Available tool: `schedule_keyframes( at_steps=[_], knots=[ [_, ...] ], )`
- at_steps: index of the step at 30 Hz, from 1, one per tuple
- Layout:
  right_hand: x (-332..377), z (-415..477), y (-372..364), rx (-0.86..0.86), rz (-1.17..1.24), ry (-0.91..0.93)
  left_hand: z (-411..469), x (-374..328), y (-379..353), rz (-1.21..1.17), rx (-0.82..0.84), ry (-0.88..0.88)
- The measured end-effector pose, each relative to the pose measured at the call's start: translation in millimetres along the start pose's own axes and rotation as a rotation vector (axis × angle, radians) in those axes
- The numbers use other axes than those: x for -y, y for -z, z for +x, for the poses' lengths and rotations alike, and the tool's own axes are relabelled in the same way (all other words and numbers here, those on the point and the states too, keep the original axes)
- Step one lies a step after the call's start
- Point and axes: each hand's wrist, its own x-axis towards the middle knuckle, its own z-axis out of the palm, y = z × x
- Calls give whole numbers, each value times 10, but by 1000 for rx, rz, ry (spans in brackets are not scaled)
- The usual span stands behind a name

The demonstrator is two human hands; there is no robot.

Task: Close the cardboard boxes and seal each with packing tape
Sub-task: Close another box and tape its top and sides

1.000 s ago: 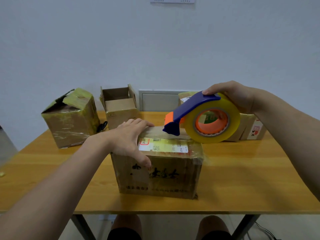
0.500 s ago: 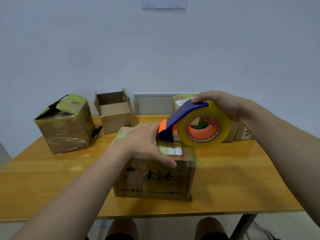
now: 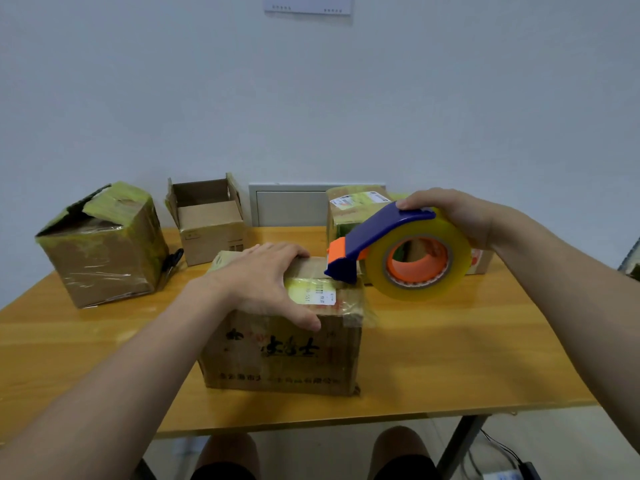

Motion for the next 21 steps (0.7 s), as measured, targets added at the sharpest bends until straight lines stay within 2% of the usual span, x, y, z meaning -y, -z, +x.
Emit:
schedule_keyframes(
  at_steps=[4,7,10,13,21],
  knots=[
    [-82,-16,-108,-128,20,28,46,-61,55,57,65,46],
    [-55,-29,-131,-148,15,53,102,-223,110,67,109,97],
    [-4,-28,-163,-133,-11,63,185,-463,-9,-71,-8,68],
    [-24,-32,-152,-50,-27,66,245,-547,-186,-85,-171,62],
    [-169,-33,177,-11,72,8,289,-494,-264,68,-144,60]
  ],
)
